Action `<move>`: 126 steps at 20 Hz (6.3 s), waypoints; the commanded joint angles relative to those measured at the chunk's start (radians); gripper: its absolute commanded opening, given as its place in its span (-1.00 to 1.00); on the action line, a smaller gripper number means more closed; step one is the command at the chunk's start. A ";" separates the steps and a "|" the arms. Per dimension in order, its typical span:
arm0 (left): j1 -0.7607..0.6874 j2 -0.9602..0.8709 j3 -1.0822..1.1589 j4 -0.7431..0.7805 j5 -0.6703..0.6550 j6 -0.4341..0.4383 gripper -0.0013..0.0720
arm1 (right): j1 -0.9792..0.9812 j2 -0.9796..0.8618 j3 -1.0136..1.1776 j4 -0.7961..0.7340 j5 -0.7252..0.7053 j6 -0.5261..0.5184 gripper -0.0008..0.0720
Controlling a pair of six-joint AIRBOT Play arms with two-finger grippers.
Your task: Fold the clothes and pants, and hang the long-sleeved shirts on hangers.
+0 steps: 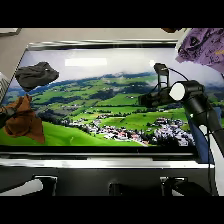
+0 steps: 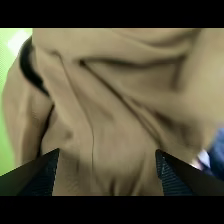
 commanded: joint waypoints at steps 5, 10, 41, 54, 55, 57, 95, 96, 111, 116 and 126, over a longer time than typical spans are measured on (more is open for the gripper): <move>0.013 -0.180 -0.003 -0.043 0.132 -0.007 0.36 | 0.001 0.001 0.001 0.034 0.012 0.051 -0.89; -0.082 -0.080 0.047 -0.201 -0.121 0.001 -0.92 | 0.001 0.001 0.001 0.037 0.027 0.064 -0.88; -0.551 0.109 0.048 -0.673 -0.023 -0.066 0.68 | -0.279 0.048 -0.553 0.828 -0.062 -0.353 0.21; -0.522 0.105 0.048 -0.671 -0.039 -0.066 0.68 | 0.082 -0.196 -0.578 0.961 -0.334 -0.378 0.29; -0.522 0.104 0.048 -0.671 -0.039 -0.066 0.69 | 0.083 -0.201 -0.577 0.990 -0.340 -0.391 0.29; -0.522 0.099 0.048 -0.671 -0.039 -0.066 0.69 | 0.083 -0.205 -0.577 1.046 -0.346 -0.414 0.21; -0.518 -0.513 0.357 -0.800 0.081 0.035 0.07 | 0.081 0.015 -0.576 0.800 -0.251 -0.189 -0.90; -0.519 -0.517 0.357 -0.804 0.094 0.035 -0.29 | 0.080 0.015 -0.576 0.800 -0.251 -0.189 -0.90; -0.404 -0.185 0.666 -0.586 -0.100 0.088 -0.92 | 0.080 0.015 0.129 -0.037 -0.047 0.065 -0.90; -0.361 0.103 0.827 -0.517 -0.171 0.088 -0.92 | 0.081 0.023 0.656 -0.278 0.108 -0.005 -0.90; -0.362 0.574 0.832 -0.144 -0.395 0.087 -0.92 | 0.081 0.353 0.833 -0.386 0.093 -0.030 -0.90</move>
